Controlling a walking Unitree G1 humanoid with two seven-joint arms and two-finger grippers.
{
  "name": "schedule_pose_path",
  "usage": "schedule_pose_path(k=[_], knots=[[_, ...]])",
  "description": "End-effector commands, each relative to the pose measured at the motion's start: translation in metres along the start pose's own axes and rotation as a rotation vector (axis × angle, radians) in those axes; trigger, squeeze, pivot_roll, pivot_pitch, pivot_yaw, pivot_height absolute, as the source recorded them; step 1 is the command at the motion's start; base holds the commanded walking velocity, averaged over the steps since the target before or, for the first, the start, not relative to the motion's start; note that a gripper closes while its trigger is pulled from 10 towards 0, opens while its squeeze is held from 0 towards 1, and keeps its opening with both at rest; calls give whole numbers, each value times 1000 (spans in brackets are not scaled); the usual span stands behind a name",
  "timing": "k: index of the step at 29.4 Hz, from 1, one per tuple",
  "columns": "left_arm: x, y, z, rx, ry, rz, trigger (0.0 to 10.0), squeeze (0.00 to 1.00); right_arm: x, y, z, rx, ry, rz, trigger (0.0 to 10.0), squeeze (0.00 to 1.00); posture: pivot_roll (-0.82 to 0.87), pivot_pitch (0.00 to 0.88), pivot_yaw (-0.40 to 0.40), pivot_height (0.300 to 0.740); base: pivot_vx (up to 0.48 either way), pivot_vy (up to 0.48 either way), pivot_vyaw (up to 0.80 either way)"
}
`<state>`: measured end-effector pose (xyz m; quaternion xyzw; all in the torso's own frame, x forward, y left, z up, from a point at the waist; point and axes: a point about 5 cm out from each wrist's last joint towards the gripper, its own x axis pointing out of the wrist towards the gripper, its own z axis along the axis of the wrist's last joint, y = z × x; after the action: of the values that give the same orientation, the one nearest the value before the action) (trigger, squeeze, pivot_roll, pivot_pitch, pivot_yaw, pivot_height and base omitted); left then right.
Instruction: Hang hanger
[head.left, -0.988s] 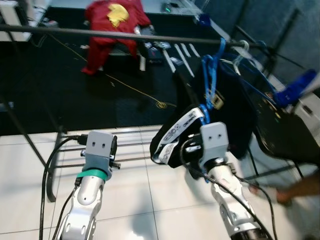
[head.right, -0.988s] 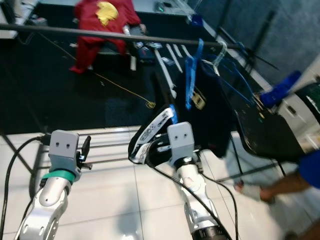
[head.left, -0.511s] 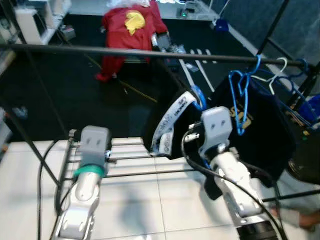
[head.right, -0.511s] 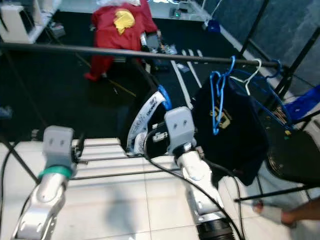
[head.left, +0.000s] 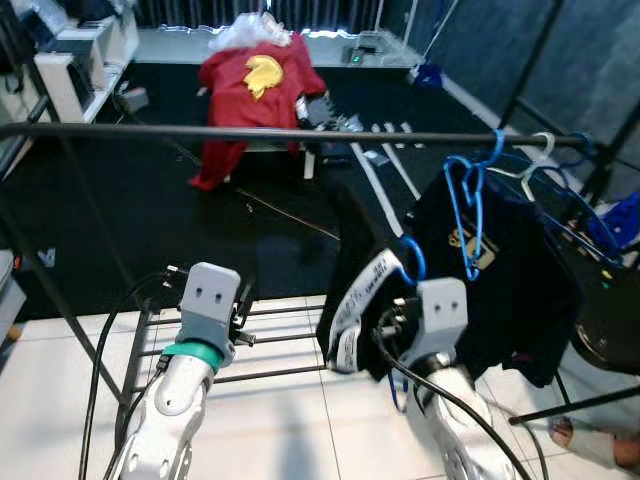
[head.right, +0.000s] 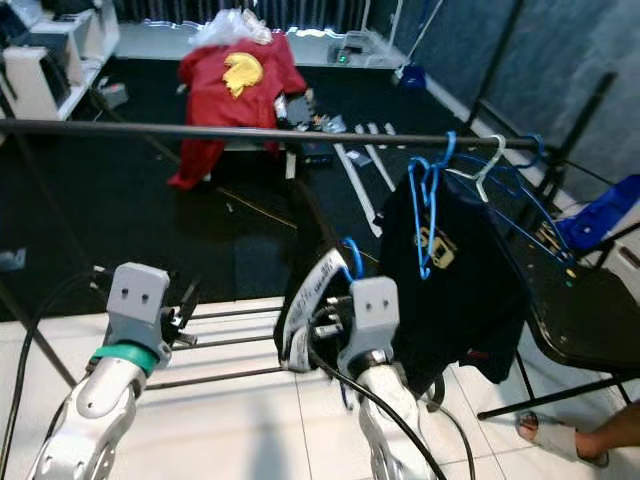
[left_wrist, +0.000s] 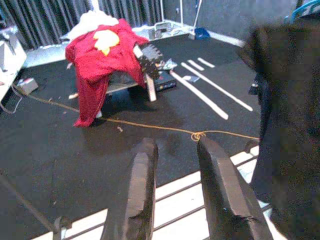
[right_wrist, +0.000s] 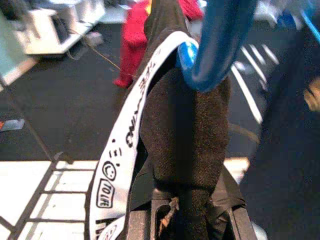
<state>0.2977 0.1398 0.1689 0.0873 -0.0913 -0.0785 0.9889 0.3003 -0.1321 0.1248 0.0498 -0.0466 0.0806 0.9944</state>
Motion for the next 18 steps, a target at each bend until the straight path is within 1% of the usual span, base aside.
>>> schedule_pose_path(k=[1, 2, 4, 6, 8, 9, 12, 13, 15, 16, 18], knots=[[0, 0, -6, -3, 29, 0, 10000, 0, -1, -12, 1, 10, 1, -49, 10000, 0, -191, 58, 25, 740, 0, 0, 0], [0, 2, -6, -1, 32, 2, 10000, 0, 0, -19, 6, -33, -13, -57, 10000, 0, -193, 60, 27, 740, 0, 0, 0], [0, 2, -6, -1, 32, 2, 10000, 0, 0, -19, 6, -33, -13, -57, 10000, 0, -193, 60, 27, 740, 0, 0, 0], [1, 6, -6, -2, 36, 13, 10000, 0, 4, -24, 15, -112, -41, -44, 10000, 0, -192, 64, 25, 740, 0, 0, 0], [1, 6, -6, -2, 36, 13, 10000, 0, 4, -24, 15, -112, -41, -44, 10000, 0, -192, 64, 25, 740, 0, 0, 0], [2, 7, -6, -5, 39, 24, 10000, 0, 8, -23, 22, -142, -60, -15, 10000, 0, -188, 67, 23, 740, 0, 0, 0], [2, 7, -6, -5, 39, 24, 10000, 0, 8, -23, 22, -142, -60, -15, 10000, 0, -188, 67, 23, 740, 0, 0, 0], [3, 9, -5, -3, 34, 43, 10000, 0, 12, -15, 30, -166, -87, 27, 10000, 0, -180, 68, 18, 740, 0, 0, 0], [3, 9, -5, -3, 34, 43, 10000, 0, 12, -15, 30, -166, -87, 27, 10000, 0, -180, 68, 18, 740, 0, 0, 0], [3, 10, -5, -4, 32, 63, 10000, 0, 16, -7, 35, -177, -111, 49, 10000, 0, -170, 70, 10, 740, 424, 0, 0], [3, 10, -5, -4, 32, 63, 10000, 0, 16, -7, 35, -177, -111, 49, 10000, 0, -170, 70, 10, 740, 424, 0, 0]])
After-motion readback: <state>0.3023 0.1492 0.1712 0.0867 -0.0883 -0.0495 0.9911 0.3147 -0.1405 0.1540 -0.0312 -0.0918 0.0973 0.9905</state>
